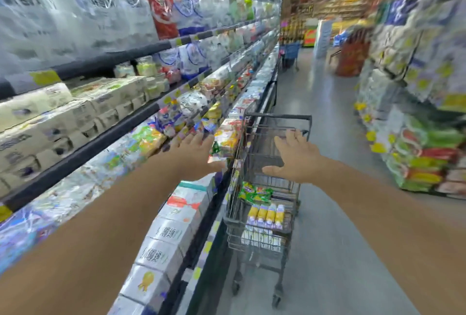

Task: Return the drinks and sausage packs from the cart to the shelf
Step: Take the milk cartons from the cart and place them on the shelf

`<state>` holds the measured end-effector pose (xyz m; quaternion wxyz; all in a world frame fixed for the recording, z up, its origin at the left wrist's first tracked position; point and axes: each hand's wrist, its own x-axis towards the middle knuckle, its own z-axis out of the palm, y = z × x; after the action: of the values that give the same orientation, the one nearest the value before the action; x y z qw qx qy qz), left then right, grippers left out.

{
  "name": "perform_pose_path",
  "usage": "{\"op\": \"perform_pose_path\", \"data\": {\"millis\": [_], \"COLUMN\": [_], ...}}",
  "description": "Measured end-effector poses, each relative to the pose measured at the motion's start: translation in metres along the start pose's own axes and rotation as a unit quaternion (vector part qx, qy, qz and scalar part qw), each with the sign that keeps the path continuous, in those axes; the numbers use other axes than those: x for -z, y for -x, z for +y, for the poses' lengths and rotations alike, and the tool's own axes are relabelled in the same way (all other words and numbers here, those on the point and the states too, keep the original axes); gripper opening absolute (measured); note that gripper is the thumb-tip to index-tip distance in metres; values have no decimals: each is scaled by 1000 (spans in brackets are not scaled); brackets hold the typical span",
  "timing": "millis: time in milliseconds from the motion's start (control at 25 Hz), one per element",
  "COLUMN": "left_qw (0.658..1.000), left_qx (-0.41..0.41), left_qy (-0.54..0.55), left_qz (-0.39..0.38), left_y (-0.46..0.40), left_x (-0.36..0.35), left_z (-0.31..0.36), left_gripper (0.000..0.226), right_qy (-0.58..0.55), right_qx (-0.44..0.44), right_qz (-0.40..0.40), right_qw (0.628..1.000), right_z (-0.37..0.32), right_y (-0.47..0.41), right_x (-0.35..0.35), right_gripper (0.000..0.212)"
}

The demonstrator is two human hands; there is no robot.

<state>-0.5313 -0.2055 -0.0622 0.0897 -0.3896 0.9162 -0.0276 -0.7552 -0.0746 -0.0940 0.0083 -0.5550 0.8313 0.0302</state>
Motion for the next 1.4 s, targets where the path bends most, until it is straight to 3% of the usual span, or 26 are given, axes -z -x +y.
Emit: {"op": "perform_pose_path", "data": {"millis": [480, 800, 1040, 1400], "left_qw": [989, 974, 971, 956], "left_qx": [-143, -207, -176, -118], "left_qy": [-27, -22, 9, 69], "left_qz": [-31, -83, -165, -258], "left_y": [-228, -355, -420, -474], "left_x": [-27, -85, -161, -297], "left_z": [9, 41, 82, 104], "left_gripper": [92, 93, 92, 93], "right_qy": [-50, -98, -116, -188], "right_qx": [-104, -130, -103, -80], "right_qz": [-58, -118, -183, -239], "right_qw": [992, 980, 971, 949], "right_z": [46, 81, 124, 128], "right_y": [-153, -219, -282, -343], "right_x": [-42, -106, -192, -331], "right_gripper": [100, 94, 94, 67]}}
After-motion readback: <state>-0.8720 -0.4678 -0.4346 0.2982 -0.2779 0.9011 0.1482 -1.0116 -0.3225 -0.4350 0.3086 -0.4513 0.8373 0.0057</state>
